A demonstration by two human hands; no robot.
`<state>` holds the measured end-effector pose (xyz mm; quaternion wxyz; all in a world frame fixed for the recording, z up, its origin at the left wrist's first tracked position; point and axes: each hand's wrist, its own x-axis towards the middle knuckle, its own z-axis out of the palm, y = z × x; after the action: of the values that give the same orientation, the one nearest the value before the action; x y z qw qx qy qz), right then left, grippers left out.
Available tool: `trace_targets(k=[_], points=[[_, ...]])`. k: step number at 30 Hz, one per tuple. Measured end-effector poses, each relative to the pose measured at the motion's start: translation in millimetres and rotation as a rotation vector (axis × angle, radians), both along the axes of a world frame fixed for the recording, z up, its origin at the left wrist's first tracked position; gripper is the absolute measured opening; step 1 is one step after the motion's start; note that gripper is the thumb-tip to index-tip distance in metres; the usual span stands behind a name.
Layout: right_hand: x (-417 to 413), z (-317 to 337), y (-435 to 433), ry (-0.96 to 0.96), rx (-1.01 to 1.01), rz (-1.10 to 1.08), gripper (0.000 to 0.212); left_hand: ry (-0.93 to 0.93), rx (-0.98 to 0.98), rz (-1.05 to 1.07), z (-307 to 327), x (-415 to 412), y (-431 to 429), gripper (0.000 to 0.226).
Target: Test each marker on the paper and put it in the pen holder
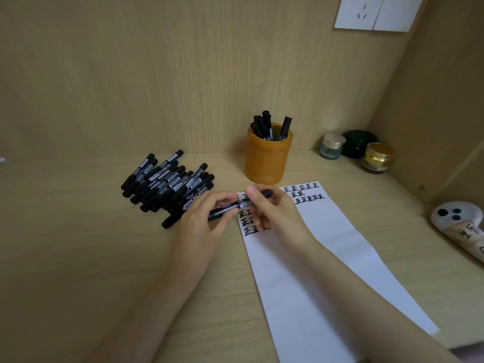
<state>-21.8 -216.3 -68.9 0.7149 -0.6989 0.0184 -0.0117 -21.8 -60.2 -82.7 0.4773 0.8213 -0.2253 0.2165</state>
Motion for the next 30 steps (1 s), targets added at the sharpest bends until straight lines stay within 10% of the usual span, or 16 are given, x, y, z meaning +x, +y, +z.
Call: trace_targets(k=[3, 18, 30], points=[[1.0, -0.5, -1.9, -0.044, 0.158, 0.015, 0.012, 0.047, 0.002, -0.026, -0.5, 1.4, -0.6, 0.021], [-18.6, 0.2, 6.6, -0.182, -0.025, 0.084, 0.038, 0.281, 0.244, -0.171, -6.6, -5.5, -5.0, 0.012], [-24.6, 2.9, 4.4, -0.228, -0.028, 0.117, 0.036, 0.353, -0.044, -0.357, 0.0, -10.7, -6.8, 0.024]])
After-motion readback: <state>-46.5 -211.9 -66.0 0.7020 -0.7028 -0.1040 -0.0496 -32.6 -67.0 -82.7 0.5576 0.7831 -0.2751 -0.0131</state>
